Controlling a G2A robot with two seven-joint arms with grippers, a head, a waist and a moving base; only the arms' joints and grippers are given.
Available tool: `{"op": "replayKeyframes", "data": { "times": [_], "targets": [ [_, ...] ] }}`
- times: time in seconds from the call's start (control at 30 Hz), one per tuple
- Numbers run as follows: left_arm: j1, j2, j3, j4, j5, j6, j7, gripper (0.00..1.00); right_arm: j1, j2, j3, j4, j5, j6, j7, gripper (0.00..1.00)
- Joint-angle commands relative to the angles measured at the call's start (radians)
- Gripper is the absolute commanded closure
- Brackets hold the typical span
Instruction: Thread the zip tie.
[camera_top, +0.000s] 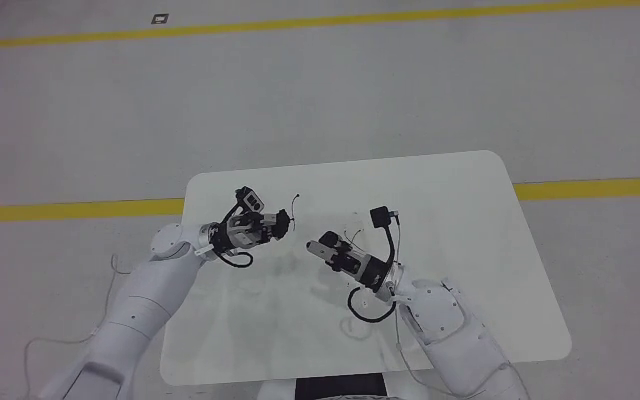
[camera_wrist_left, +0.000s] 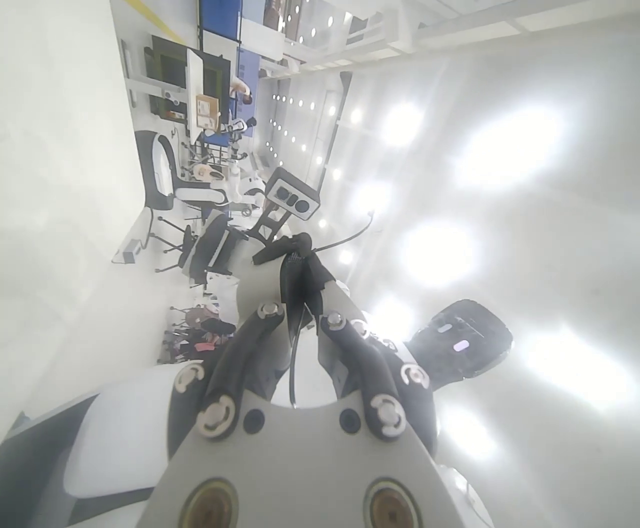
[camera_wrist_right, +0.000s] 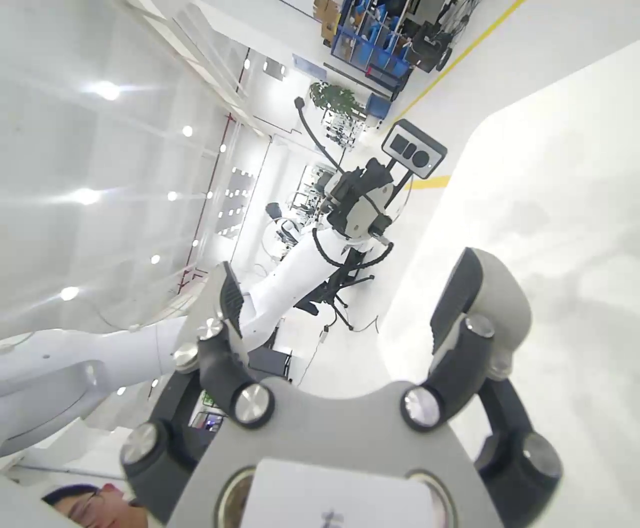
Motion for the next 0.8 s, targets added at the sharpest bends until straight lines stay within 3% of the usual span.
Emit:
{"op": "replayKeyframes", "data": {
  "times": [0.0, 0.07, 0.17, 0.23, 0.47, 0.53, 0.77],
  "targets": [
    [0.001, 0.000, 0.000, -0.002, -0.003, 0.002, 0.006, 1.00, -0.002, -0.001, -0.003, 0.003, 0.013, 0.003, -0.003, 0.00],
    [0.010, -0.003, -0.006, -0.013, -0.032, 0.002, 0.040, 1.00, -0.002, -0.003, -0.015, 0.022, 0.104, 0.015, 0.004, 0.00],
    [0.021, -0.010, -0.008, -0.015, -0.112, 0.031, 0.000, 1.00, 0.020, -0.004, -0.024, 0.065, 0.269, 0.059, 0.073, 0.00],
    [0.019, -0.013, -0.004, -0.014, -0.129, 0.029, 0.000, 1.00, 0.034, -0.006, -0.030, 0.093, 0.400, 0.091, 0.123, 0.00],
    [0.012, -0.014, 0.021, -0.025, -0.156, 0.036, 0.000, 1.00, 0.095, -0.014, -0.055, 0.188, 0.663, 0.179, 0.208, 0.00],
    [0.002, -0.012, 0.020, 0.004, -0.133, 0.020, 0.000, 1.00, 0.101, -0.015, -0.059, 0.192, 0.682, 0.180, 0.220, 0.00],
    [0.005, -0.013, 0.021, -0.002, -0.131, 0.021, 0.015, 1.00, 0.099, -0.016, -0.061, 0.191, 0.685, 0.184, 0.212, 0.00]
  ]
}}
